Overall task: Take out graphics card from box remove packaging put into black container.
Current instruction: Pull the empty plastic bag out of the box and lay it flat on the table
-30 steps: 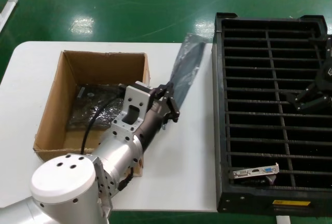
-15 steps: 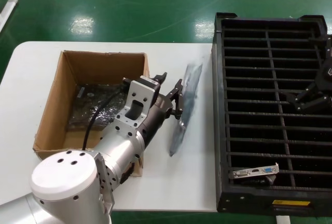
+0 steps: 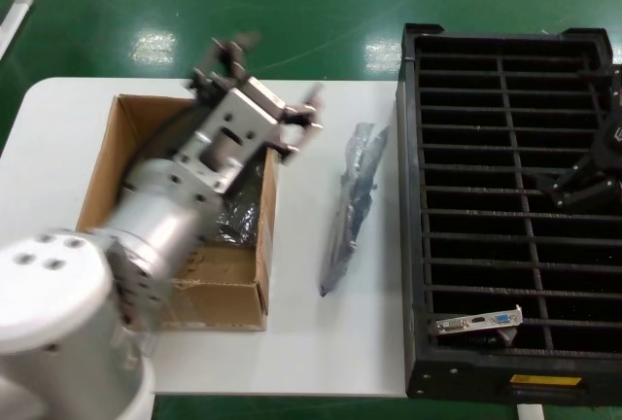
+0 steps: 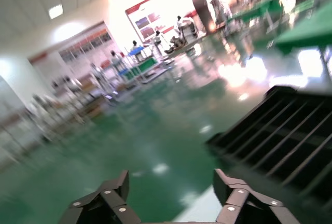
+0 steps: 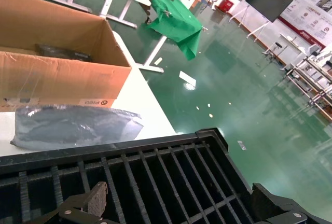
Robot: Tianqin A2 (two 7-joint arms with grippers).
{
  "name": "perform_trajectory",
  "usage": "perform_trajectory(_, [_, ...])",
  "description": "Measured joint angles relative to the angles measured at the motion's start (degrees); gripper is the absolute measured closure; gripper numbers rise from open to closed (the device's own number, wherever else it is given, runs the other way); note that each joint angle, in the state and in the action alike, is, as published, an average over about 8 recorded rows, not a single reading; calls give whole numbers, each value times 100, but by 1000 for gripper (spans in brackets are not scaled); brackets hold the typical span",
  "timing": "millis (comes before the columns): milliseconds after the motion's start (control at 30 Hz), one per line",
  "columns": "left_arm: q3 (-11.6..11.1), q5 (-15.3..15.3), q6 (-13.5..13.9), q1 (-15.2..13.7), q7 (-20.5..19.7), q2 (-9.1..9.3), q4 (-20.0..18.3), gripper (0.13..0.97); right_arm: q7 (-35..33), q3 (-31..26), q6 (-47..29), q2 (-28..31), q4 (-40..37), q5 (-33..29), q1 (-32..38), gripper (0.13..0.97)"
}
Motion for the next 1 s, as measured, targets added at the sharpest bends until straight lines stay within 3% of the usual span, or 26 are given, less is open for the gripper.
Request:
perform_trajectory(267, [0, 206, -645, -126, 2041, -682, -537, 464, 0, 0, 0, 0, 0, 0, 0, 129])
perform_trajectory(400, [-81, 353, -703, -10, 2476, -759, -572, 398, -7, 20, 60, -29, 23, 26, -60, 129])
perform_trajectory(567, [-354, 572, -491, 223, 2169, -607, -481, 287, -30, 88, 264, -126, 101, 116, -262, 129])
perform_trajectory(1000, [-1436, 1418, 318, 1157, 1106, -24, -133, 160, -122, 358, 1067, -508, 407, 470, -1063, 129])
